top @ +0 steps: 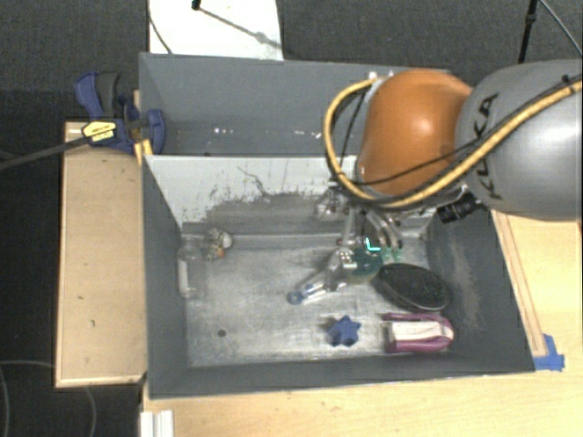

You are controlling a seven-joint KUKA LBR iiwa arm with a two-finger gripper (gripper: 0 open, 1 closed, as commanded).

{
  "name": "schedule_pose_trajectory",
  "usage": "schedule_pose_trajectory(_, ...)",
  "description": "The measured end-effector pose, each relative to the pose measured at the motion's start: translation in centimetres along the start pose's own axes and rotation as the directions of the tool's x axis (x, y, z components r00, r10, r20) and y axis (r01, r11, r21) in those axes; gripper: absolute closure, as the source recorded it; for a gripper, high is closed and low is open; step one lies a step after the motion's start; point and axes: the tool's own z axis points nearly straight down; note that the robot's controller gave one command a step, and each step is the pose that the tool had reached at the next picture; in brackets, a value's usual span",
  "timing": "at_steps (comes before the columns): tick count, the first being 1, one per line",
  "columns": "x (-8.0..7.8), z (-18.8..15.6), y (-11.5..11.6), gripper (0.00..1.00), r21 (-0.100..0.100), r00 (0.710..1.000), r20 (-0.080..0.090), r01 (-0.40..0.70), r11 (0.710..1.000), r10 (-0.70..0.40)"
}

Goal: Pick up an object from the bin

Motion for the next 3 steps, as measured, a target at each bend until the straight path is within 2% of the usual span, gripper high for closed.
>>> schedule_pose_trajectory(1,2.5,10.6,-1.2,0.00,0.004,0.864,0.012,0.504,0.864,-0.504)
schedule_pose_trajectory(2,-2.9,13.0,-4.9,0.00,0.007,0.780,0.014,0.626,0.780,-0.626)
schedule_pose_trajectory(3,-3.0,12.7,-4.8,1.00,0.009,0.782,0.018,0.623,0.782,-0.623)
